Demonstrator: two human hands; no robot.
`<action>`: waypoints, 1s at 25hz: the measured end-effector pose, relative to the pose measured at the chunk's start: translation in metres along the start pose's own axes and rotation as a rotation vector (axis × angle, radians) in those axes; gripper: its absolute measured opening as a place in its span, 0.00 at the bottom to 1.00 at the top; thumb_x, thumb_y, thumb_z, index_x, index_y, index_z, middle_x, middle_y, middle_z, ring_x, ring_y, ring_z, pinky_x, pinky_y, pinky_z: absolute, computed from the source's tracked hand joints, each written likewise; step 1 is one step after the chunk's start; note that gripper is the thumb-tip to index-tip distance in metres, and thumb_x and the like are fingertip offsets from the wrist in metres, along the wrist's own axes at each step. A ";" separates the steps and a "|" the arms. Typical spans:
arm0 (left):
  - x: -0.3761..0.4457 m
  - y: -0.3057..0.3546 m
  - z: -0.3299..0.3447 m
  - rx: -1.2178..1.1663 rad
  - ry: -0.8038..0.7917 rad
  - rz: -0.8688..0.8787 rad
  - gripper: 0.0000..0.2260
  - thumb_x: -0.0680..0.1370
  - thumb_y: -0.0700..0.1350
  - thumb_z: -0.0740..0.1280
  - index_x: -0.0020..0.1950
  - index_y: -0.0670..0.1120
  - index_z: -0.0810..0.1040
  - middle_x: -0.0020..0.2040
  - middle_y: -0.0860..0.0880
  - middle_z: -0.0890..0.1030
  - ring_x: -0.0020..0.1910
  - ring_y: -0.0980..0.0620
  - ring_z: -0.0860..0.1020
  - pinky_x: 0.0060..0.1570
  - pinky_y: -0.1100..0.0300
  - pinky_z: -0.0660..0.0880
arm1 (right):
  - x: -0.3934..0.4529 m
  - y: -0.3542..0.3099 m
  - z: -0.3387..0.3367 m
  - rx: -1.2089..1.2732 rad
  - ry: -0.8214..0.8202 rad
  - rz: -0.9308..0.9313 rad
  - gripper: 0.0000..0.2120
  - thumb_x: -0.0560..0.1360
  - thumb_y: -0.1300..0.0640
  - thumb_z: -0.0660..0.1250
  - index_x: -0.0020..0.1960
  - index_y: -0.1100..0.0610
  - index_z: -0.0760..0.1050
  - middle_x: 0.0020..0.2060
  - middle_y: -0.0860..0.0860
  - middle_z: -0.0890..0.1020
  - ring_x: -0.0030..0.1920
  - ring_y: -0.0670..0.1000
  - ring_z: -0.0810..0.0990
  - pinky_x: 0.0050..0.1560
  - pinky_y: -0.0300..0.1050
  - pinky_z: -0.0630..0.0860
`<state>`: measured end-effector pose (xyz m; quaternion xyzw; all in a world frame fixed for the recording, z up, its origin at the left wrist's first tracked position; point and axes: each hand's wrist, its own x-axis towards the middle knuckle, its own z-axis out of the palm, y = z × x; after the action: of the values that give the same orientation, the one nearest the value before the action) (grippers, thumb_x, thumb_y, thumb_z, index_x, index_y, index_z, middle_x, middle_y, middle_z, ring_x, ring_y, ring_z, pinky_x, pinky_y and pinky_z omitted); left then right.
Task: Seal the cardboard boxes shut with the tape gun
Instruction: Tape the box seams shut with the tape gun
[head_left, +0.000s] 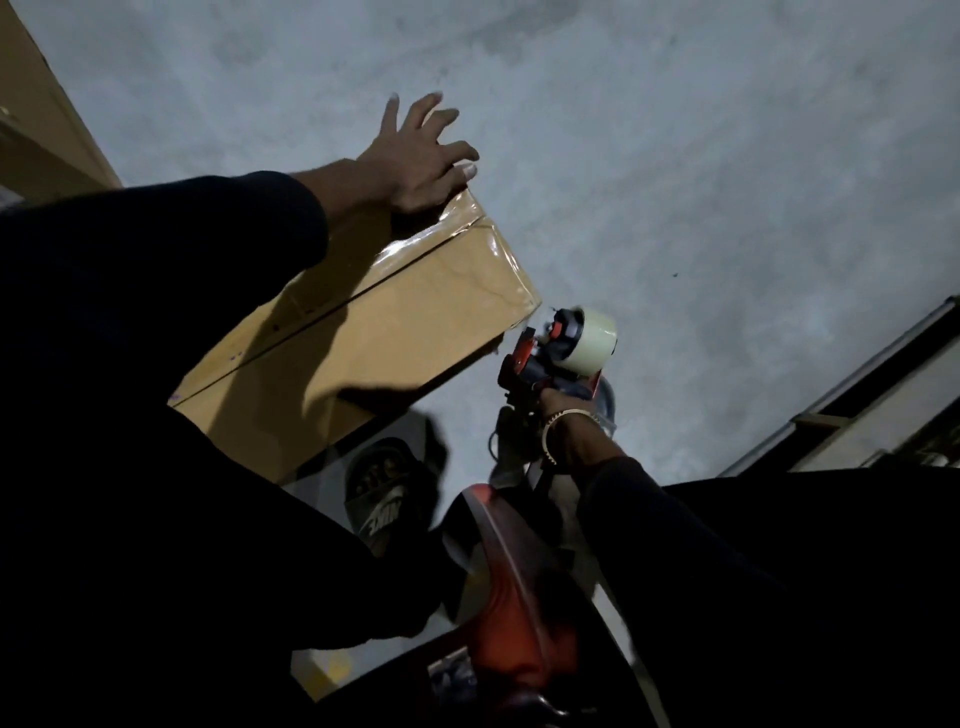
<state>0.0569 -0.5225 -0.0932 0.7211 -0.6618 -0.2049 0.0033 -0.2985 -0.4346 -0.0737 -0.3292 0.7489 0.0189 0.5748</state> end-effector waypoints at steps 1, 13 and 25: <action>-0.002 0.010 -0.004 0.000 0.004 -0.023 0.34 0.82 0.69 0.41 0.76 0.54 0.71 0.81 0.40 0.63 0.83 0.40 0.51 0.76 0.27 0.44 | -0.002 -0.005 -0.004 0.015 0.097 -0.048 0.12 0.80 0.62 0.66 0.39 0.51 0.72 0.28 0.47 0.81 0.35 0.48 0.82 0.28 0.38 0.74; -0.068 0.160 0.074 0.070 0.033 -0.084 0.33 0.74 0.74 0.58 0.71 0.55 0.74 0.77 0.43 0.68 0.84 0.38 0.47 0.71 0.21 0.45 | 0.072 -0.097 -0.017 -0.498 0.311 -0.331 0.24 0.78 0.45 0.62 0.64 0.63 0.74 0.60 0.63 0.80 0.61 0.62 0.78 0.52 0.49 0.68; -0.051 0.161 0.111 0.066 0.213 -0.102 0.26 0.72 0.59 0.68 0.66 0.50 0.74 0.74 0.46 0.71 0.83 0.37 0.50 0.69 0.18 0.41 | 0.198 -0.084 0.015 -0.611 0.342 -0.521 0.18 0.80 0.47 0.63 0.60 0.59 0.67 0.60 0.59 0.76 0.65 0.64 0.74 0.61 0.60 0.70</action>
<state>-0.1314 -0.4641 -0.1354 0.7713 -0.6265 -0.1053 0.0391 -0.2668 -0.5878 -0.2221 -0.6605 0.6853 0.0389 0.3042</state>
